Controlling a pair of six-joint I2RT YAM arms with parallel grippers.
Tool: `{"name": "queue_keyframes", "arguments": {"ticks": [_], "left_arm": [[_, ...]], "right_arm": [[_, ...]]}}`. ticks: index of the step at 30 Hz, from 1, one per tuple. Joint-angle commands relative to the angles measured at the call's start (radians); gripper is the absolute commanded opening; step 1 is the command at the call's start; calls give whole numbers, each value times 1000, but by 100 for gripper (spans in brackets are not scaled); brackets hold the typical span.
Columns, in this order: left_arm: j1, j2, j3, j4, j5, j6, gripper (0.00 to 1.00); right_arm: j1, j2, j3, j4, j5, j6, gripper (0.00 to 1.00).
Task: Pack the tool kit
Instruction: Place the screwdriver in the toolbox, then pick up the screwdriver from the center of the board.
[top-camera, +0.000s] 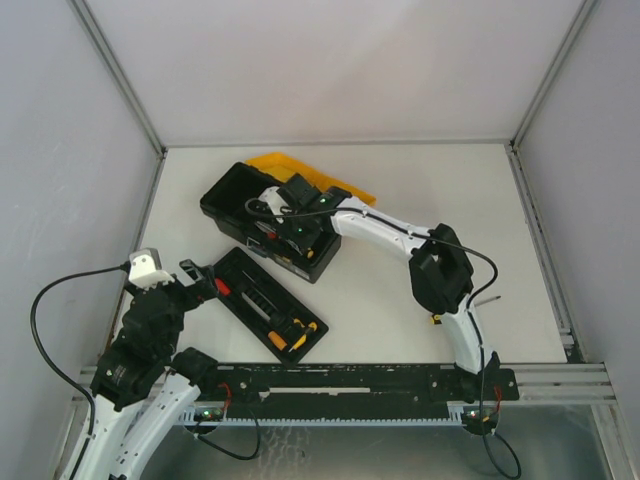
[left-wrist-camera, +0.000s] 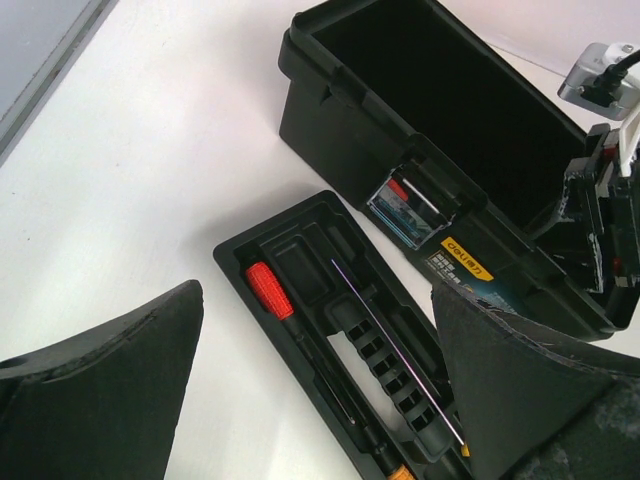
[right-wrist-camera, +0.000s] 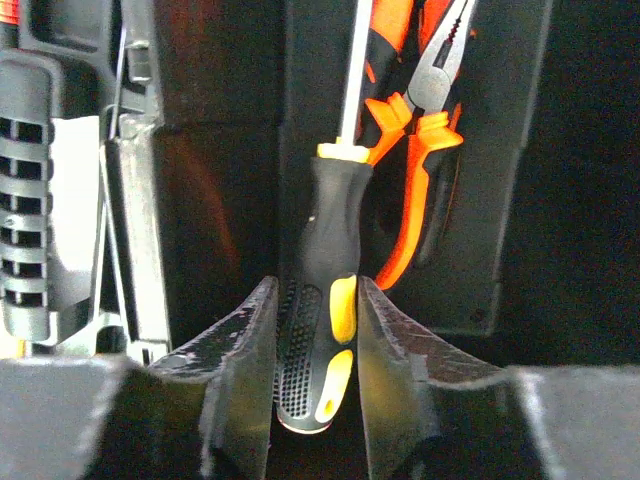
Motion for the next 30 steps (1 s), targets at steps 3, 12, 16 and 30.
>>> {"name": "queue_keyframes", "arguments": {"ticks": [3, 12, 16, 30], "left_arm": [[7, 1, -12, 31, 8, 26, 100], [7, 4, -11, 32, 12, 27, 100], [6, -1, -11, 33, 11, 27, 100], [10, 2, -12, 40, 35, 32, 100]], "right_arm": [[-41, -151, 30, 18, -115, 57, 44], [-45, -568, -312, 206, 206, 217, 55], [-40, -787, -584, 185, 611, 490, 66], [-108, -981, -1109, -436, 829, 1672, 71]]}}
